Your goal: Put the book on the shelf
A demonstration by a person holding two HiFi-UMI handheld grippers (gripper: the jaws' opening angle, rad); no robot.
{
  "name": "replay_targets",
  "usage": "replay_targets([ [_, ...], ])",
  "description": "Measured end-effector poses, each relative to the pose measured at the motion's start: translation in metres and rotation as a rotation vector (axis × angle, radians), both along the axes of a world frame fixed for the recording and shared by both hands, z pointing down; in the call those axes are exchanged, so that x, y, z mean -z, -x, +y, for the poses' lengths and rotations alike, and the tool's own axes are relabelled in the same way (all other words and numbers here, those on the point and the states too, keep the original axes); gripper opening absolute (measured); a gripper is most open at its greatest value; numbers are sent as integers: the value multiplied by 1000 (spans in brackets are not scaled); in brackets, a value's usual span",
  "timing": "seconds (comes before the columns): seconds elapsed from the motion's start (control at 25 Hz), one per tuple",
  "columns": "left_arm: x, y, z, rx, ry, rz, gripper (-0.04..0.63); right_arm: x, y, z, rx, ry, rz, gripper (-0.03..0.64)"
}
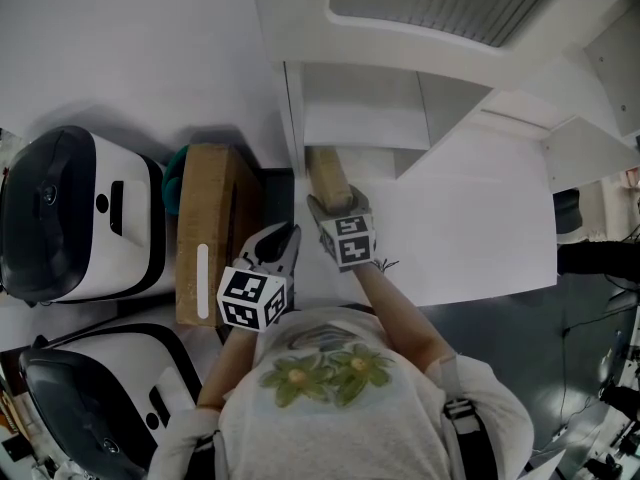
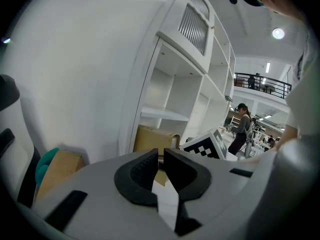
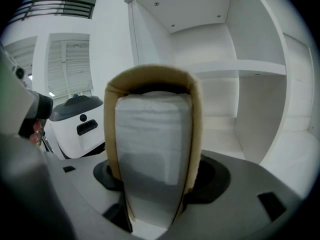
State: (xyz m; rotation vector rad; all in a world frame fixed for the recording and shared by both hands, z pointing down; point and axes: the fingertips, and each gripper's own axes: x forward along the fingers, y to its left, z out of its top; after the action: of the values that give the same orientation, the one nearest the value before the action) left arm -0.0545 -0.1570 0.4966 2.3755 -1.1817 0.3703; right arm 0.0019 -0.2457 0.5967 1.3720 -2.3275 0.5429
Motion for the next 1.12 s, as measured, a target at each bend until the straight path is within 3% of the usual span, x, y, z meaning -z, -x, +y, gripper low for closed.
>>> replay_targets([
  [1.12,-7,-1,-4,5,20,-13,57,-22,12,-44,16,-35,40,318],
])
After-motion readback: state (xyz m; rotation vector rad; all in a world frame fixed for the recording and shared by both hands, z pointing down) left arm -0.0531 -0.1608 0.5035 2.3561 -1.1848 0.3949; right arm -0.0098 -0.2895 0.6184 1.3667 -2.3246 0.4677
